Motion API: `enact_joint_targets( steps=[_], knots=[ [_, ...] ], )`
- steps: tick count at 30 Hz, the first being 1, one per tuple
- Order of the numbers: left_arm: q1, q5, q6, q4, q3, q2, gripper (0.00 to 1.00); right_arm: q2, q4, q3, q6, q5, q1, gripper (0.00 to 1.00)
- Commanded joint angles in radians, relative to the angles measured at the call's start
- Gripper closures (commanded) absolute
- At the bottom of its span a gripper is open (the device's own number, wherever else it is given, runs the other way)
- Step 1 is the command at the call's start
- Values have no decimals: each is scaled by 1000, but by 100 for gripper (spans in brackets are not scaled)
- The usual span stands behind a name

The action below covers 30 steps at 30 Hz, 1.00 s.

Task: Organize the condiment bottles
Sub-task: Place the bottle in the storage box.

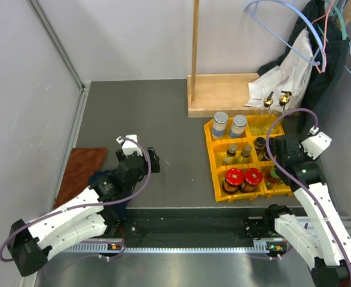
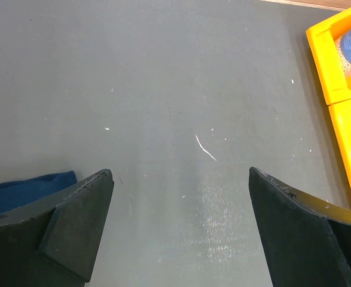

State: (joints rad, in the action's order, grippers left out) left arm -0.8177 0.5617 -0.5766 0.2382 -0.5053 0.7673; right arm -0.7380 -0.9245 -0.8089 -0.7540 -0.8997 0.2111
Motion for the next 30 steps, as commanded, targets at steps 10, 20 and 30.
enact_joint_targets(
  steps=[10,20,30],
  knots=[
    [3,12,-3,-13,-30,-16,1,-14,43,53,-139,-82,-15,80],
    [5,17,-3,-11,-33,-22,1,23,33,1,-120,-38,-15,41],
    [5,18,1,-16,-44,-3,1,97,12,-101,-42,-2,-15,17]
  ],
)
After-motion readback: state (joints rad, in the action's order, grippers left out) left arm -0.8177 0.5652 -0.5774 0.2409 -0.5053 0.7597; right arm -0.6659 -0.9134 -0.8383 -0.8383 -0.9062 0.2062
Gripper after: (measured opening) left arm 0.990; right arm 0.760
